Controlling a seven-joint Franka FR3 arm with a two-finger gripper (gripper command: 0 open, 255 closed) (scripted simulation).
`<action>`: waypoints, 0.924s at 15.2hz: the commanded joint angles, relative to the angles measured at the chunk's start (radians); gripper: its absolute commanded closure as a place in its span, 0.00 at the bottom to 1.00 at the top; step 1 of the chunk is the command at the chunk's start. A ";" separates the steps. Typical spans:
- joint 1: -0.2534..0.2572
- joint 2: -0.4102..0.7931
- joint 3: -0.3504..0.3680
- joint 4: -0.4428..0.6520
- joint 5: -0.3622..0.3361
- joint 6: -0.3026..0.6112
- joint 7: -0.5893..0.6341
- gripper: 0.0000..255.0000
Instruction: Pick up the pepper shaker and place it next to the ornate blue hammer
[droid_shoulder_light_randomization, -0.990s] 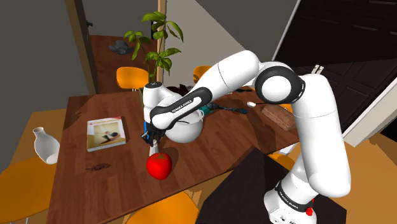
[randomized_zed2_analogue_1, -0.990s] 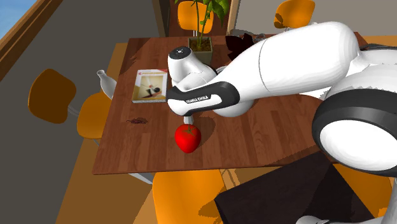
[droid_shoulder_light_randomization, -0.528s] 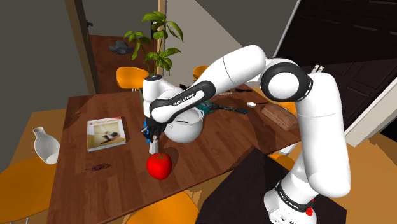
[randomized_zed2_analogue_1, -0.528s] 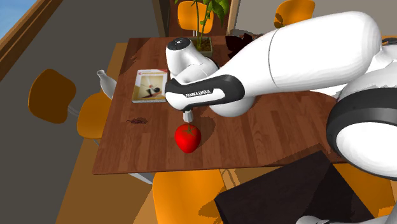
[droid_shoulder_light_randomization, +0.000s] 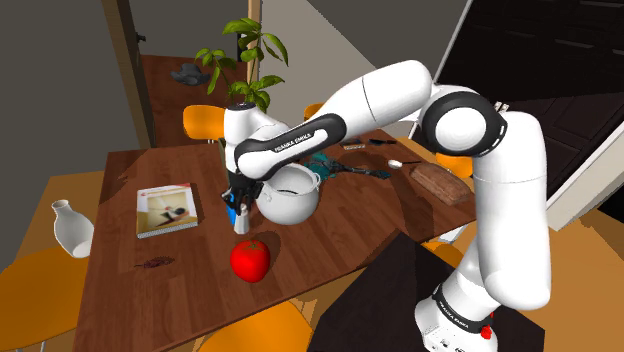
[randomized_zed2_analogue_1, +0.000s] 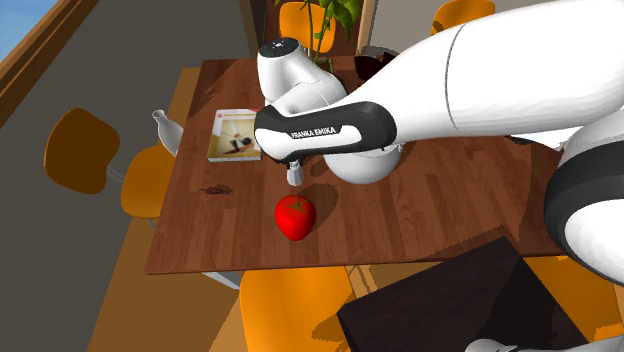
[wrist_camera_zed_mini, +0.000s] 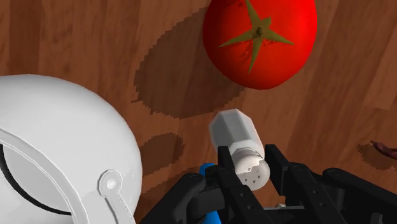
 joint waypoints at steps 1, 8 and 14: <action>-0.002 -0.015 0.002 0.008 0.004 -0.023 -0.003 1.00; -0.006 -0.061 0.010 0.035 0.017 -0.096 -0.012 1.00; -0.008 -0.095 0.014 0.068 0.027 -0.161 -0.018 1.00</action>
